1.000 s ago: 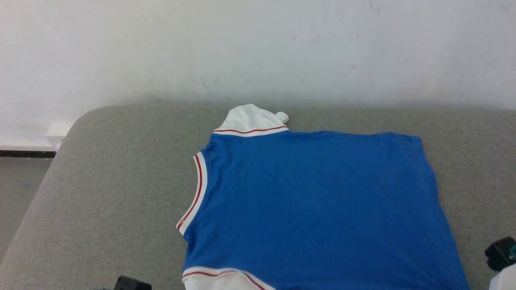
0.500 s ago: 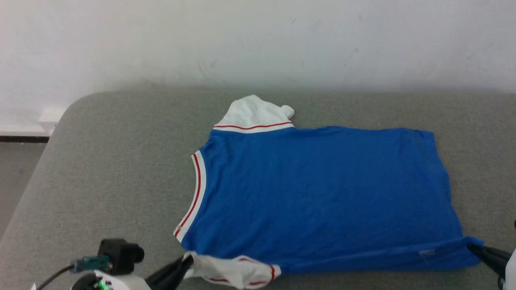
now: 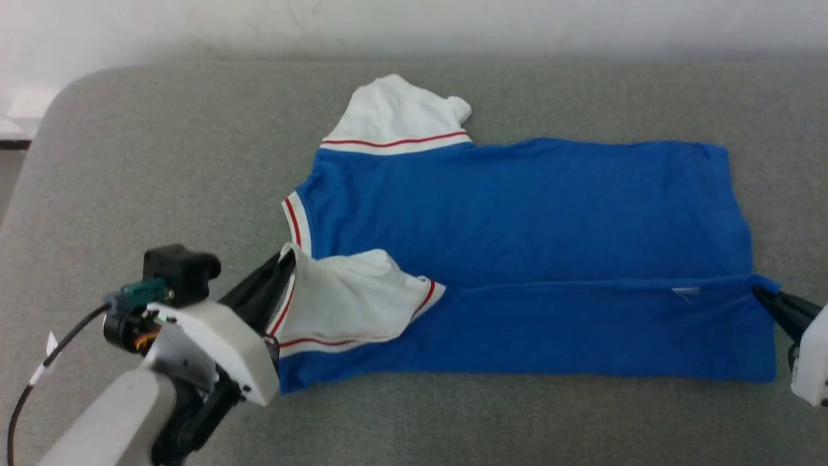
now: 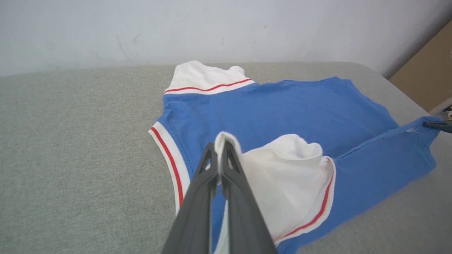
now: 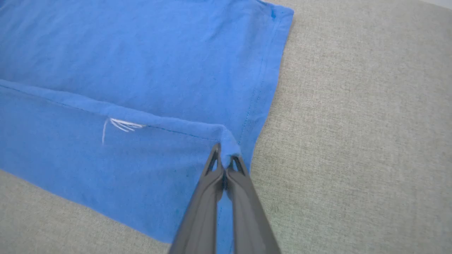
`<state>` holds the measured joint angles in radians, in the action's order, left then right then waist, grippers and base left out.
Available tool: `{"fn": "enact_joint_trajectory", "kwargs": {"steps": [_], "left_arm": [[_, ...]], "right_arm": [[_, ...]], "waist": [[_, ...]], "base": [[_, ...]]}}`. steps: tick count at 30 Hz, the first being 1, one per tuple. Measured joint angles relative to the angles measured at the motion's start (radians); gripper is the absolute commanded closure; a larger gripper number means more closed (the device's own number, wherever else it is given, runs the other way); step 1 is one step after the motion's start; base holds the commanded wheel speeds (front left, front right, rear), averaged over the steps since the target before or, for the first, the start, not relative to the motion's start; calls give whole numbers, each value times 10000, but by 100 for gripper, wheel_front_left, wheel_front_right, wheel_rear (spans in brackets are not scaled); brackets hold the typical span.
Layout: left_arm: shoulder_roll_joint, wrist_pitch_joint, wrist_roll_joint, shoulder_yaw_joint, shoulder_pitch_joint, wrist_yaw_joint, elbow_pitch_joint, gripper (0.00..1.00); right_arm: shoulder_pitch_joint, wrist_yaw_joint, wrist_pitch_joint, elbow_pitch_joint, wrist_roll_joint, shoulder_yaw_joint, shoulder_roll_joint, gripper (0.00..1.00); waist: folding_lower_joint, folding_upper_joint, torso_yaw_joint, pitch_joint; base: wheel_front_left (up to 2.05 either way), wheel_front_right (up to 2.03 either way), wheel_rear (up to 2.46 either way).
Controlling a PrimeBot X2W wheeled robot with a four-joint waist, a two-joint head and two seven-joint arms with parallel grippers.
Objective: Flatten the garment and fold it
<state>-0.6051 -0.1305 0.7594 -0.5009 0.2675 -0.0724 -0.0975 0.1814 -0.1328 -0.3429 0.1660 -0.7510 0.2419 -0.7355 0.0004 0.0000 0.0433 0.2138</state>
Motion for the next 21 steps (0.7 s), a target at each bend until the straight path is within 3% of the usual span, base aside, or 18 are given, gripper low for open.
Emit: {"fn": "enact_joint_trajectory", "kwargs": {"steps": [6,13,14,15,16,21], "left_arm": [[314,-117,-380,-347,964,207,1336,100],[1116,769,-892,-650,1766,378,3183,100],[1248,959,-930,-663,1837,378,3469,75],[1369,1152,-947,-679,1892,380,3703,0],[1473,1338,-991,-679,1914,380,3910,0],[1927,2159,-878,-481,1885,295,4589,0]], "right_arm": [[663,0,-173,568,399,205,311,100],[1126,0,-280,1388,577,458,648,100],[1187,0,-274,1465,581,470,694,100],[1237,0,-244,1532,579,454,759,76],[1261,0,-224,1628,581,430,834,0],[1225,0,-140,1751,1041,456,878,0]], "waist": [[-1,0,-76,588],[-2,0,-71,884],[-3,0,-63,865],[-3,0,-56,830],[-4,0,-51,788],[-4,0,-1,446]], "base": [[0,0,0],[0,0,0],[0,0,0],[0,0,0],[0,0,0],[0,0,0]]}}
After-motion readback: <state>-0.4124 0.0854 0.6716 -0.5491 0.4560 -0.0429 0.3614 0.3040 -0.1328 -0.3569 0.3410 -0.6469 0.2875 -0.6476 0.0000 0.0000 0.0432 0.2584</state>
